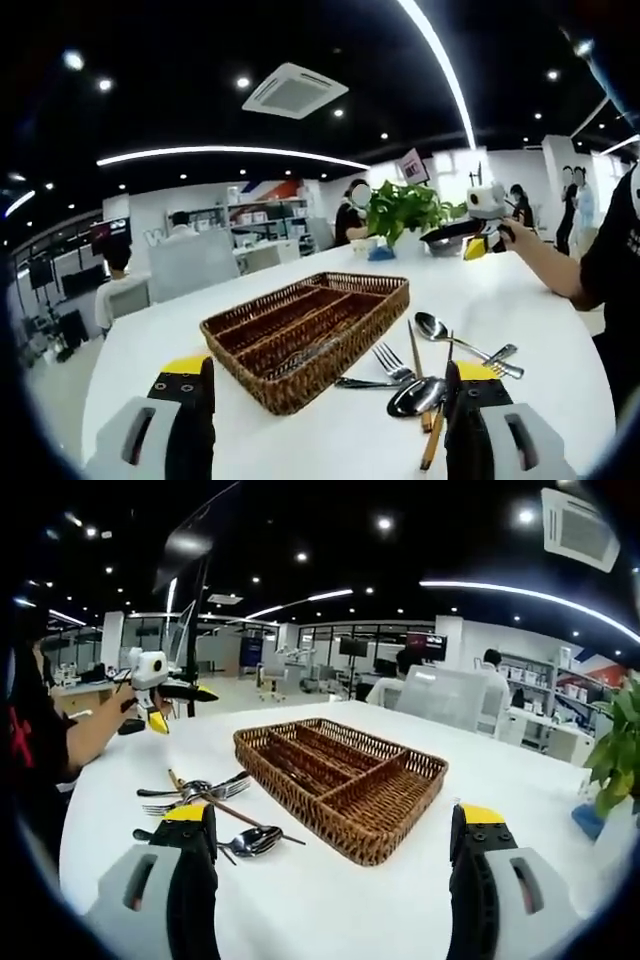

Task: Arrange the knives, forks, and spoons in their matching storage slots by inserting each utensil handle-first until every utensil is classified and aligned in the correct compartment

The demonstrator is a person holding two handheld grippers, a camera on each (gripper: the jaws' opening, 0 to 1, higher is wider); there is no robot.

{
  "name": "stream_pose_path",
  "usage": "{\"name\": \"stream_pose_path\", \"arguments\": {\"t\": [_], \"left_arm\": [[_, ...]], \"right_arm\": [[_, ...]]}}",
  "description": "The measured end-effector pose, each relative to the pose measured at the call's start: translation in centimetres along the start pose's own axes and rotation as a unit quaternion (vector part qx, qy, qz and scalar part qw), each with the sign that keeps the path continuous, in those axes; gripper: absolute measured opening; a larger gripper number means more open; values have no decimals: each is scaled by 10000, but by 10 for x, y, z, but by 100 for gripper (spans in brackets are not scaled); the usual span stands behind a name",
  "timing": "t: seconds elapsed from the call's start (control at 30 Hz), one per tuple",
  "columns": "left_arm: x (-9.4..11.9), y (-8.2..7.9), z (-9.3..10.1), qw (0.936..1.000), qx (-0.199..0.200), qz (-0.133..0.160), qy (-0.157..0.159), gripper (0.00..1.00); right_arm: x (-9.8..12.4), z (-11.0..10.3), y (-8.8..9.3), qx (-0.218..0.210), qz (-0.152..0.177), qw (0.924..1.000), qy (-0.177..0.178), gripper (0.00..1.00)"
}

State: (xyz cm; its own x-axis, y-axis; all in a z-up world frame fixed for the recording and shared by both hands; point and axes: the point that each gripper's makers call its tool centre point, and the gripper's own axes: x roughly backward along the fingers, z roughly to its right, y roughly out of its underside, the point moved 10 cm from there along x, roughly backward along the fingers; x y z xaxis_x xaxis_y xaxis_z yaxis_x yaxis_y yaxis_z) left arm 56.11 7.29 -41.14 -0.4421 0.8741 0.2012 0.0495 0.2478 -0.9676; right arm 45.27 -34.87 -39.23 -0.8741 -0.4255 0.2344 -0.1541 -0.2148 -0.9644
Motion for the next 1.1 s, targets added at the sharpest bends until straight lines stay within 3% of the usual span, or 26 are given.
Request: {"name": "stream_pose_path", "arguments": {"t": [0.4,0.67,1.1], "left_arm": [[3,-1,0,10000,31,32,89,100],[4,-4,-1,9999,-4,100,65,100],[3,-4,-3,9999,-68,66,73,100]], "right_arm": [[-9,-7,-7,72,59,9999,-43,99],[-29,-31,-21,214,180,9995,-144,99],[-65,-67,-8,333,21,9978,-568,99]]}}
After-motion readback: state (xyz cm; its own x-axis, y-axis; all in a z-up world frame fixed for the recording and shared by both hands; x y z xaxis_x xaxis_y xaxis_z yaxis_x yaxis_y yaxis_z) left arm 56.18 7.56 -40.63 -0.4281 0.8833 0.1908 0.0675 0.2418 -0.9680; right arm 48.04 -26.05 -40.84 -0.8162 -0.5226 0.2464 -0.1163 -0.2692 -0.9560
